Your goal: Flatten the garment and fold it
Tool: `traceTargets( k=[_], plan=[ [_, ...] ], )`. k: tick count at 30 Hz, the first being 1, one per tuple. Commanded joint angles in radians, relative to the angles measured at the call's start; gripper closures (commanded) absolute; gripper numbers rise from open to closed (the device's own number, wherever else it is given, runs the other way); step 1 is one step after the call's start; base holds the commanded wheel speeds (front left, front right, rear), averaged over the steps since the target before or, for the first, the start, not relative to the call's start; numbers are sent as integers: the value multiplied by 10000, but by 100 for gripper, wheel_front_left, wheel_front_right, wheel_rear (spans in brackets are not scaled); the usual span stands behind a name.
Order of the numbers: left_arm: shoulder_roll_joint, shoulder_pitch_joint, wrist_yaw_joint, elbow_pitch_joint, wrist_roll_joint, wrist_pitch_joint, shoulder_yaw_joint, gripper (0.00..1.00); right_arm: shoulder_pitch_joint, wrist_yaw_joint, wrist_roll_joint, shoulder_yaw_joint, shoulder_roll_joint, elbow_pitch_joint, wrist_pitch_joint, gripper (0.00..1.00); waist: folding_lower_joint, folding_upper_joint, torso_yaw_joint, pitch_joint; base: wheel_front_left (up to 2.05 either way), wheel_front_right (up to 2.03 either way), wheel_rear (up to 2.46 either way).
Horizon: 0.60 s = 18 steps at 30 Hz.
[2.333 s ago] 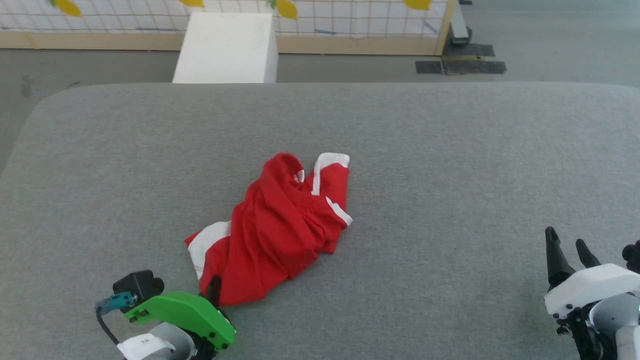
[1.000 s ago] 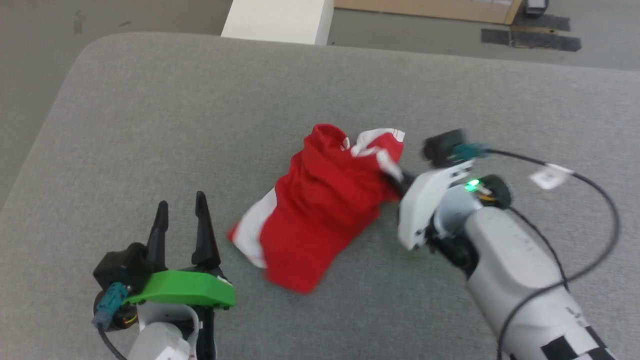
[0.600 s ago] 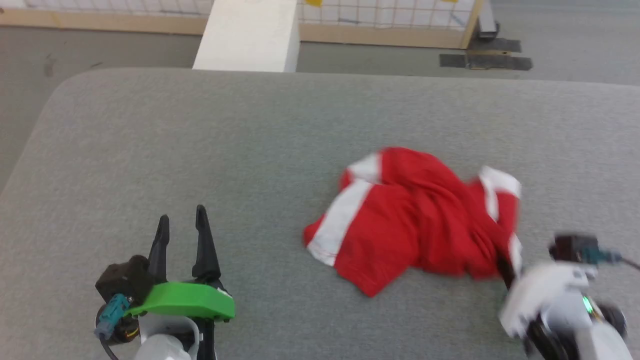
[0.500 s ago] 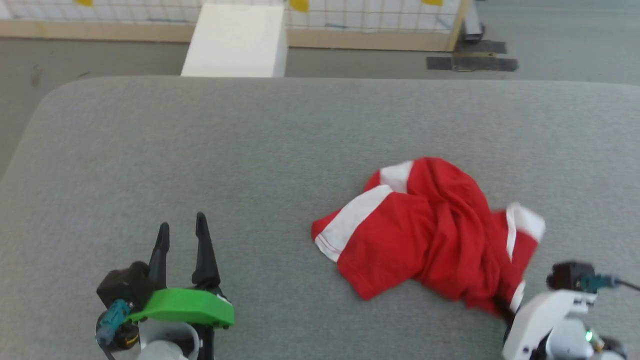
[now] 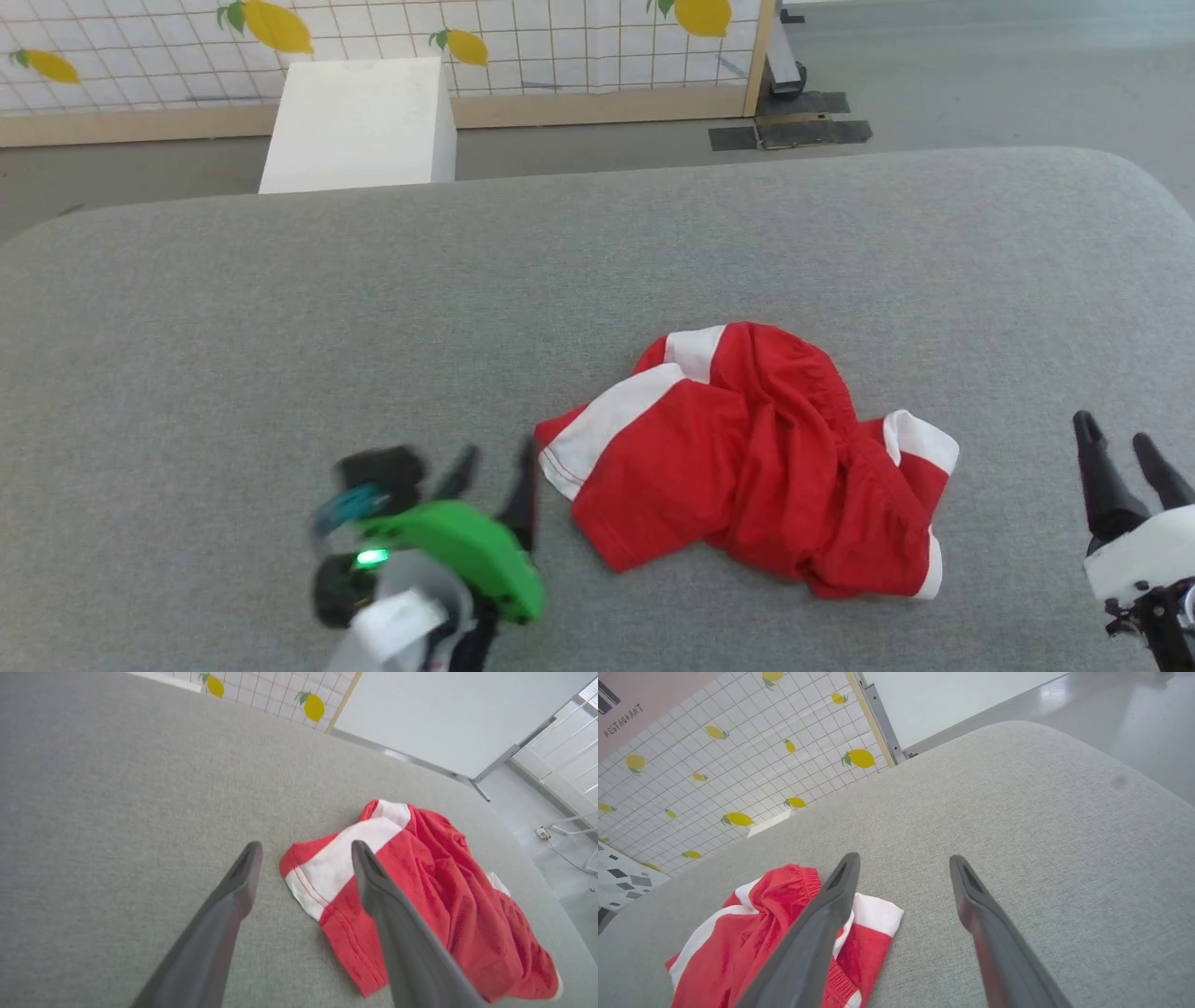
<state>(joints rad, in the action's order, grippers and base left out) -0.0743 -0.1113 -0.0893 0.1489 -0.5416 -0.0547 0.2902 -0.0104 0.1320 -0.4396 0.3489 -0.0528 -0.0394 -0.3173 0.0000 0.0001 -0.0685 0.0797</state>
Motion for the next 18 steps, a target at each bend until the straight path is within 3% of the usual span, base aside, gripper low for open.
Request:
traceTargets(
  k=[1, 6, 13, 14, 16, 18],
  plan=[
    [32, -364, -80, 294, -66, -647, 243, 0, -194, -13, 108, 55, 25, -22, 66, 0, 0, -1, -68, 58, 0, 0, 0],
    [11, -1351, -418, 1398, 229, -2378, 929, 0, -406, -13, 159, 50, 25, -15, 59, 0, 0, -1, -303, 326, 0, 0, 0],
    [-62, -2187, -476, 2629, 477, -2588, 1095, 0, -518, -13, -93, -267, 25, 211, 305, 0, 0, -1, -539, 767, 0, 0, 0],
    [-53, -2250, -449, 2778, 436, -2584, 1088, 28, -522, -13, -104, -297, 25, 246, 350, 0, 0, -1, -547, 800, 0, 0, 0],
    [-30, -2343, -337, 2943, 339, -2507, 1083, 100, -513, -13, -113, -316, 25, 294, 410, 0, 0, -1, -531, 852, 0, 0, 0],
    [0, -2379, -188, 3019, 175, -2392, 1051, 100, -514, -13, -106, -323, 25, 332, 452, 0, 0, -1, -498, 887, 0, 0, 0]
  ],
)
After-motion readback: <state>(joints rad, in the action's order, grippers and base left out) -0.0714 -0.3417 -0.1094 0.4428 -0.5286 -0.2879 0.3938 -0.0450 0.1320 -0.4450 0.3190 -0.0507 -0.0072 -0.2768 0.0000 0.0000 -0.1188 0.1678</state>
